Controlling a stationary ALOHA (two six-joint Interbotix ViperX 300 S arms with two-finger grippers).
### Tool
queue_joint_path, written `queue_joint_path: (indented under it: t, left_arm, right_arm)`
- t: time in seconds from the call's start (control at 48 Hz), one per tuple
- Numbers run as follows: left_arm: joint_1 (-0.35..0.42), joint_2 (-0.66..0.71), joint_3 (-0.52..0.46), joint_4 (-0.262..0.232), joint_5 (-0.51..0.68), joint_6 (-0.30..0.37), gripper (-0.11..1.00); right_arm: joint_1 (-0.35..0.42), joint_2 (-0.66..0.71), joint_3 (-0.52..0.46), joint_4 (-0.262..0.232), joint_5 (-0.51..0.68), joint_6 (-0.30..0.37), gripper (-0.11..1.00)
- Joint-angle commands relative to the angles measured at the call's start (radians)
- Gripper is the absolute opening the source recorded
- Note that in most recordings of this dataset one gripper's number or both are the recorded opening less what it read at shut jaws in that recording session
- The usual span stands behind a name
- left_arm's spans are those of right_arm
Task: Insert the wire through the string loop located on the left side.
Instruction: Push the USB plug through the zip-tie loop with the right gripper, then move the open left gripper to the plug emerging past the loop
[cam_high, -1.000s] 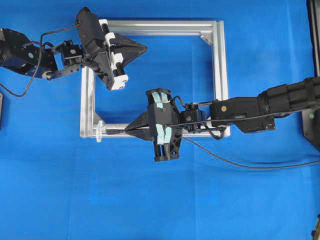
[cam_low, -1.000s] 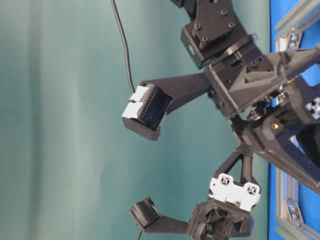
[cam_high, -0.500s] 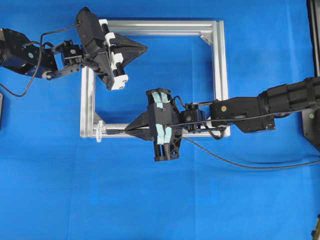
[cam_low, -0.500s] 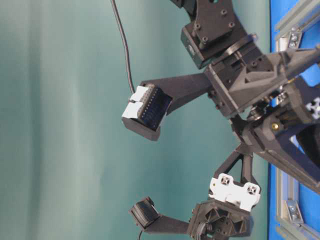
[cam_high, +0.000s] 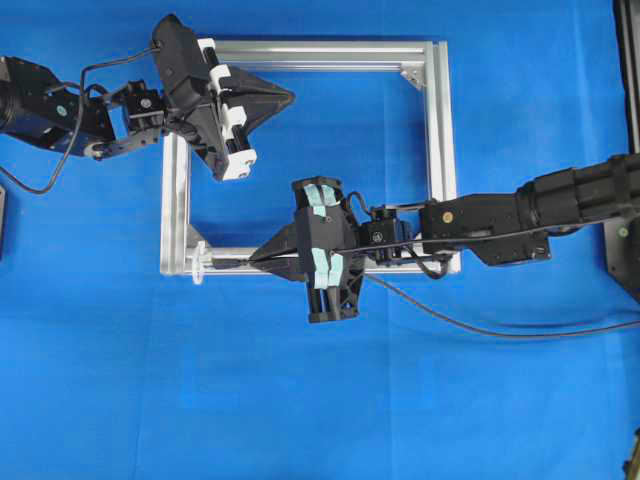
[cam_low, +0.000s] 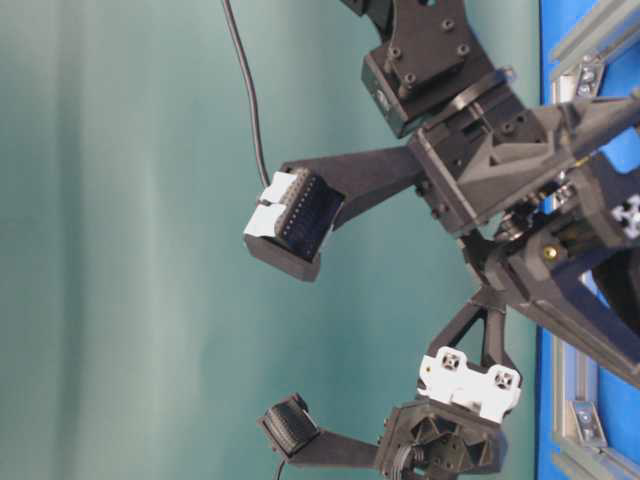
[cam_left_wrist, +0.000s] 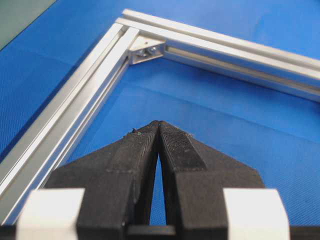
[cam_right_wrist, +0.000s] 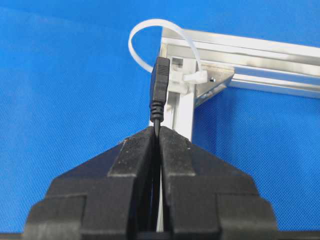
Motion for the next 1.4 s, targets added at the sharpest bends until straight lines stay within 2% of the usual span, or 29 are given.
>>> queue_joint_path:
  t: [0.0,0.375,0.958,1.374]
  left_arm:
    - [-0.002,-0.029,-0.017,0.003,-0.005,0.0,0.0]
    - [-0.002,-0.029,-0.018,0.003,-0.005,0.0,0.0]
    - [-0.011,-0.028,-0.031,0.003,-0.005,-0.003,0.0]
    - [-0.012,-0.026,-0.035,0.003,-0.005,-0.003,0.0]
  right_arm:
    - [-0.002,-0.017,-0.011,0.0,-0.003,0.002,0.0]
    - [-0.002,0.009,-0.032,0.0,-0.008,0.006,0.0]
    - [-0.012,0.123,-0.198,0.002,-0.002,0.006,0.0]
    - [-0.014,0.135,-0.212,0.002,0.0,0.006,0.0]
